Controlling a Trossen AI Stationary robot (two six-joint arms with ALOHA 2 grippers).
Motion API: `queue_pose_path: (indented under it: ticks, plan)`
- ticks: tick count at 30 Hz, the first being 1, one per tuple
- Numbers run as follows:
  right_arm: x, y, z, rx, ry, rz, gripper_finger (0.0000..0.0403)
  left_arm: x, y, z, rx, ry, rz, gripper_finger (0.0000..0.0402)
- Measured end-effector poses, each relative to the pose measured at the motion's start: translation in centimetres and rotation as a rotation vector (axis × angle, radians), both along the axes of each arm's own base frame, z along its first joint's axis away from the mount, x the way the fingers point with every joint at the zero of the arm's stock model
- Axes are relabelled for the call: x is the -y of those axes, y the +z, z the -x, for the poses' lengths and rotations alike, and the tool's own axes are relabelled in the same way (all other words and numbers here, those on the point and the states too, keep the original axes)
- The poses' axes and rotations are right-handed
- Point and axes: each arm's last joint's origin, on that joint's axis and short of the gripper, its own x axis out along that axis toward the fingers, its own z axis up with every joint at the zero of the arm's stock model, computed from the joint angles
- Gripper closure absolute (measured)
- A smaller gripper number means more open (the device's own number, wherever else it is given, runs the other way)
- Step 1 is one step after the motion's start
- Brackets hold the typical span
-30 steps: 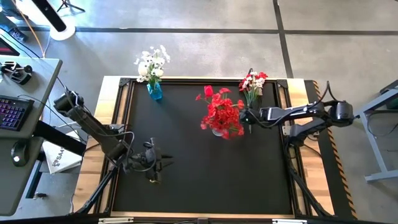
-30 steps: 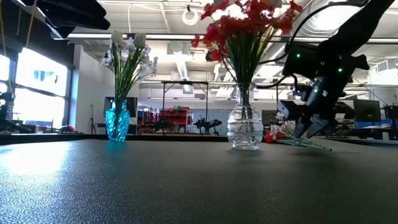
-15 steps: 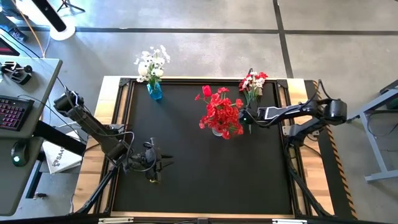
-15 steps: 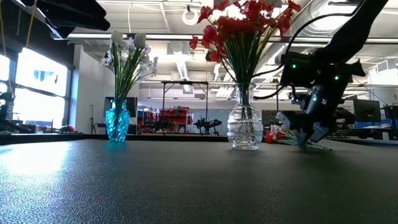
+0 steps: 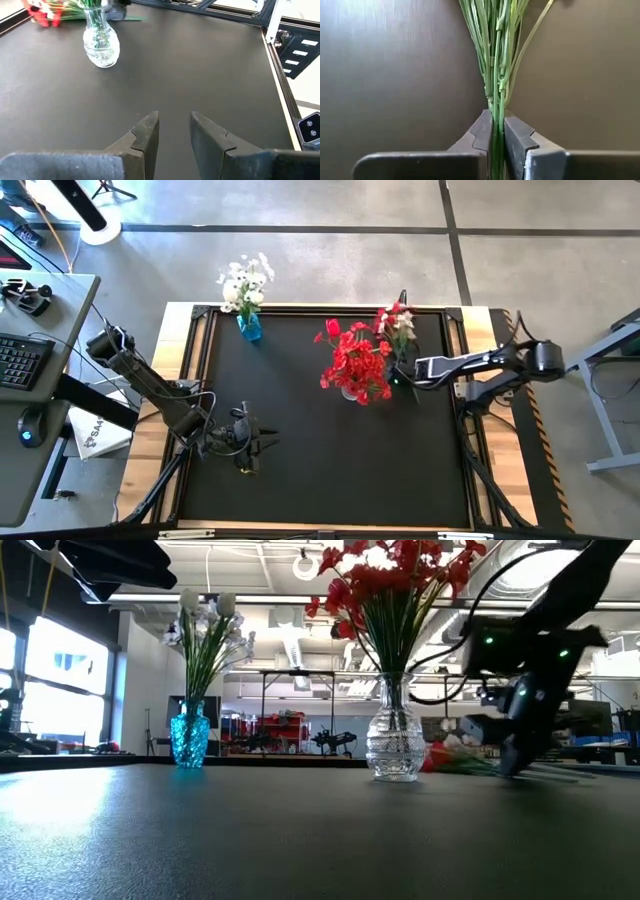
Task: Sort flowers into vase by color
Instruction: Move the colored flowers to the middle right of the table
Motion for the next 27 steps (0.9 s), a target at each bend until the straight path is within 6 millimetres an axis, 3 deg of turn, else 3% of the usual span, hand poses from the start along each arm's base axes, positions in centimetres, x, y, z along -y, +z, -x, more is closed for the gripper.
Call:
queue_pose_path:
  ticks: [11, 20, 23, 27]
  plan:
    - [-7.6, 2.2, 1.2, 0.147, 0.012, -0.224, 0.0393, 0.0, 0.0, 0.0, -0.002, -0.007, -0.013, 0.0307]
    - [-13.3, 6.6, 1.3, 0.180, 0.003, -0.264, 0.0398, 0.0, 0.0, 0.0, -0.004, -0.012, -0.025, 0.0307]
    - [-15.2, 6.9, 1.4, 0.169, 0.004, -0.264, 0.0398, 0.0, 0.0, 0.0, -0.005, -0.012, -0.026, 0.0307]
    - [-17.6, 5.7, 1.4, 0.149, 0.083, -0.229, 0.0398, 0.0, -0.1, 0.0, -0.007, -0.007, -0.042, 0.0307]
